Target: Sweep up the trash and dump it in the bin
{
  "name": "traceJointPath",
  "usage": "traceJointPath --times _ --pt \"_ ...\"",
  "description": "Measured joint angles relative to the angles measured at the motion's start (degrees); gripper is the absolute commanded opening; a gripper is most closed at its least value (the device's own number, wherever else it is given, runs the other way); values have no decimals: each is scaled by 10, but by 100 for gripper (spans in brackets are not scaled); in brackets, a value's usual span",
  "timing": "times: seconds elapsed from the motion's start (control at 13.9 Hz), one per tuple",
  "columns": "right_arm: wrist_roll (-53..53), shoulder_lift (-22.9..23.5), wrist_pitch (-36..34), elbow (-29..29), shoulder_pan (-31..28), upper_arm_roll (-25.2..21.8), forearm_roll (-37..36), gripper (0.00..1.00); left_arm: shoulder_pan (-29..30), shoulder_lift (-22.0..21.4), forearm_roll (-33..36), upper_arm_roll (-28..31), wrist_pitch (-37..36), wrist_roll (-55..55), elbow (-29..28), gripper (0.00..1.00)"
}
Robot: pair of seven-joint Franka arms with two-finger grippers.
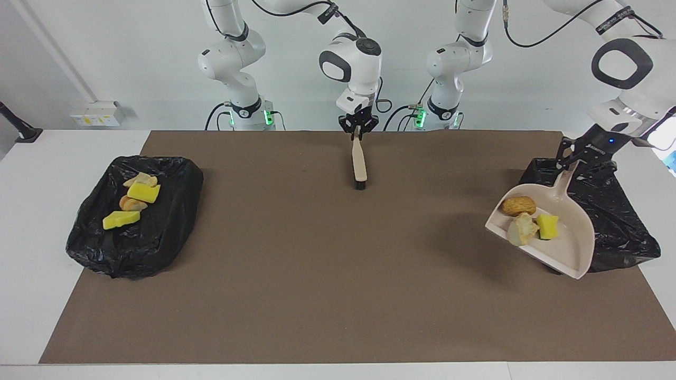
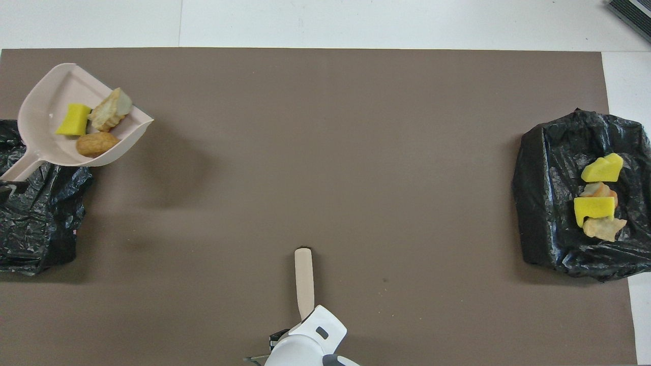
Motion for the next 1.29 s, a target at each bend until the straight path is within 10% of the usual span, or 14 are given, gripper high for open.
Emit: traceJointPath --times 0.14,0.22,0.65,1.29 --pt "0 0 0 0 0 0 0 93 46 3 1 2 -35 39 28 0" --pt "0 0 0 0 0 0 0 100 69 8 8 2 -55 59 46 0" --pt "-2 -2 -87 56 -10 -5 -2 100 170 94 157 5 -105 238 187 0" --pt "-236 -26 -330 240 -146 -14 -2 100 113 149 398 -16 -89 312 265 0"
